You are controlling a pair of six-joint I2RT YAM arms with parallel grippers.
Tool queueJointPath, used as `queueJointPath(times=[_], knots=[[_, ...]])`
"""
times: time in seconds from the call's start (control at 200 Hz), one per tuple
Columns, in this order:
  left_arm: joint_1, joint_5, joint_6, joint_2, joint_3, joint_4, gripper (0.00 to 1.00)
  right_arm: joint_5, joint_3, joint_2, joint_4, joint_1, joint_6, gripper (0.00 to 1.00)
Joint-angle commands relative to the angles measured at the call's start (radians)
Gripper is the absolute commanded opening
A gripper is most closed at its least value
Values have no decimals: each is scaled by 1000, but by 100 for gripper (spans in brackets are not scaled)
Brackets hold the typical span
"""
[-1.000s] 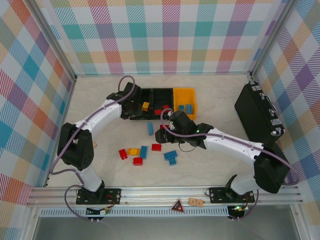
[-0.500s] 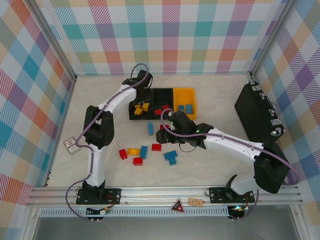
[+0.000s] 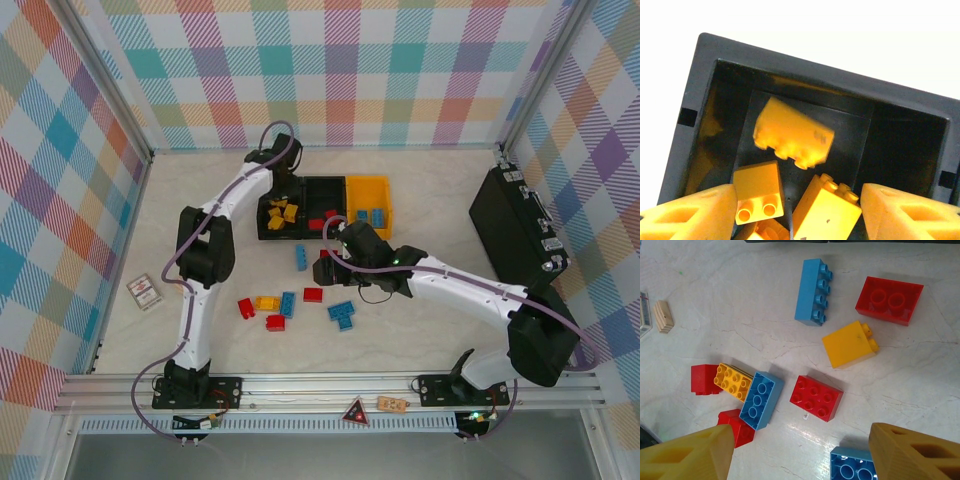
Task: Sort the legos into containers by color
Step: Place the lego in the container.
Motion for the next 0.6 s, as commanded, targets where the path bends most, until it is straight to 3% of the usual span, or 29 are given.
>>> queueJointPath(times=[0.0,0.245,0.59], knots=[[3,18,5,-15,26,-40,67,2,-2,-16,-18,-7,4,72],[-28,62,11,-154,-87,-16,64,6,-23,-52,-21,-7,2,72],[-84,119,-4,-499,-521,40,64,-5,-78,-124,-32,-7,-8,72]])
